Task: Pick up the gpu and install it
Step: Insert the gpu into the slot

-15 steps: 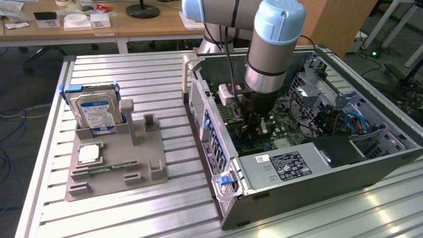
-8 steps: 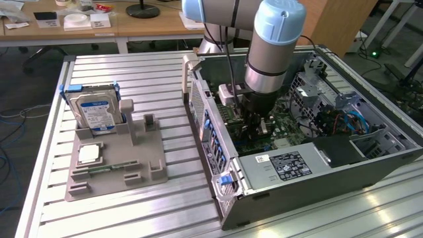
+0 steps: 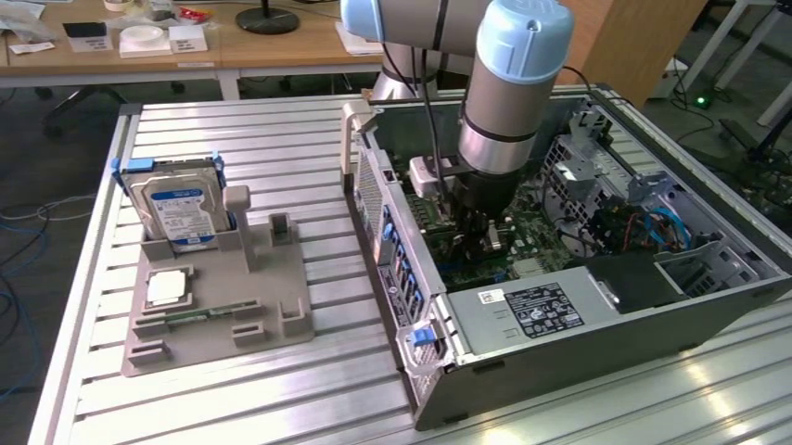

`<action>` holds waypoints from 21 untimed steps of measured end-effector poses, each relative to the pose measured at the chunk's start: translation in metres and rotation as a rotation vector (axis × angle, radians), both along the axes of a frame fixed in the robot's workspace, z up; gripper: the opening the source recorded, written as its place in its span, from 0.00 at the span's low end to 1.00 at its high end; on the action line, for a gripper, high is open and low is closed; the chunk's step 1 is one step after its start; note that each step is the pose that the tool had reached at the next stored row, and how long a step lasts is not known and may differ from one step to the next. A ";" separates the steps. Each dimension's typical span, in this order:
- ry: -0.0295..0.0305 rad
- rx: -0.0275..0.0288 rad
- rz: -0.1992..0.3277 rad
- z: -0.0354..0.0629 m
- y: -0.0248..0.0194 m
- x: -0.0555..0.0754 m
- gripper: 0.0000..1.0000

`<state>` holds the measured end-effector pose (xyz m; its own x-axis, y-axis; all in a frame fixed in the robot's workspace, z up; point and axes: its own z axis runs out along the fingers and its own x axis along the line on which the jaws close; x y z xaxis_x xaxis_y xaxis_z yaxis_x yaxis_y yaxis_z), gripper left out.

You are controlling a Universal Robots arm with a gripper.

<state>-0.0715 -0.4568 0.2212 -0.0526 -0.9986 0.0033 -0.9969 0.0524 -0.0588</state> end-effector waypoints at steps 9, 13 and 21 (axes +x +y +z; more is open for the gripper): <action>0.0000 -0.0002 0.000 -0.0003 0.0001 0.000 0.28; 0.0000 -0.0001 0.000 -0.0003 0.0001 0.000 0.28; 0.0000 -0.0001 0.000 -0.0004 0.0002 0.000 0.28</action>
<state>-0.0716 -0.4567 0.2209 -0.0527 -0.9986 0.0034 -0.9969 0.0524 -0.0588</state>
